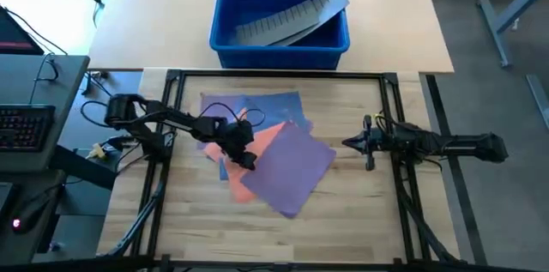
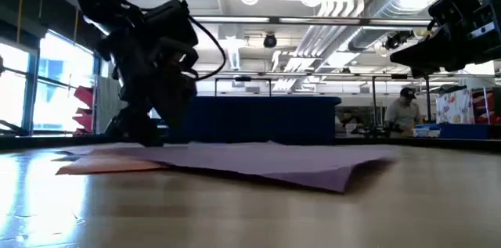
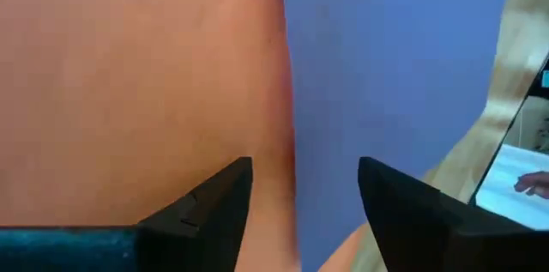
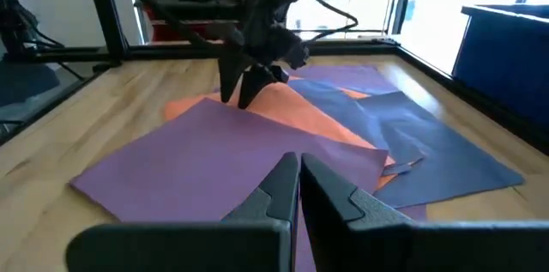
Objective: Organize paper
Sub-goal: Move the purple paper to the bottom right of the table
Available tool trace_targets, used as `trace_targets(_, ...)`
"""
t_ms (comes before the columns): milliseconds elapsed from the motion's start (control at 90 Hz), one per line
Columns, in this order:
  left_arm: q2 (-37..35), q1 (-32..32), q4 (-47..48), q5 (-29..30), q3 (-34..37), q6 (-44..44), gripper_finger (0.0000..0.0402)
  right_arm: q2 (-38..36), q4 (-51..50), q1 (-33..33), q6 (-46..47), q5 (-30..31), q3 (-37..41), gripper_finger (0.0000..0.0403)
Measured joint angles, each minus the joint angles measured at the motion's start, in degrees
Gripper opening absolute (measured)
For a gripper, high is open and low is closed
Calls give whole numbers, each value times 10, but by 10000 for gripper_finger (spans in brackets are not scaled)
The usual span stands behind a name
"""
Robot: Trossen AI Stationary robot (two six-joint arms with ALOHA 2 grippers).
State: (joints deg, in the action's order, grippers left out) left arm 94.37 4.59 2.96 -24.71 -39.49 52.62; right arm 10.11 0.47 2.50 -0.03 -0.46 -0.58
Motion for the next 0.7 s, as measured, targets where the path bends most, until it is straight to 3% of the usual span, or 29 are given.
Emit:
trace_targets(178,44,-12,-3,0,-41,31,195,0,0,0,0,0,0,0)
trace_targets(389,100,-22,-10,59,-83,63,176,0,0,0,0,0,0,0)
trace_targets(500,123,-24,-16,71,-91,73,144,0,0,0,0,0,0,0)
trace_targets(700,117,-25,13,90,-91,59,49,0,0,0,0,0,0,0)
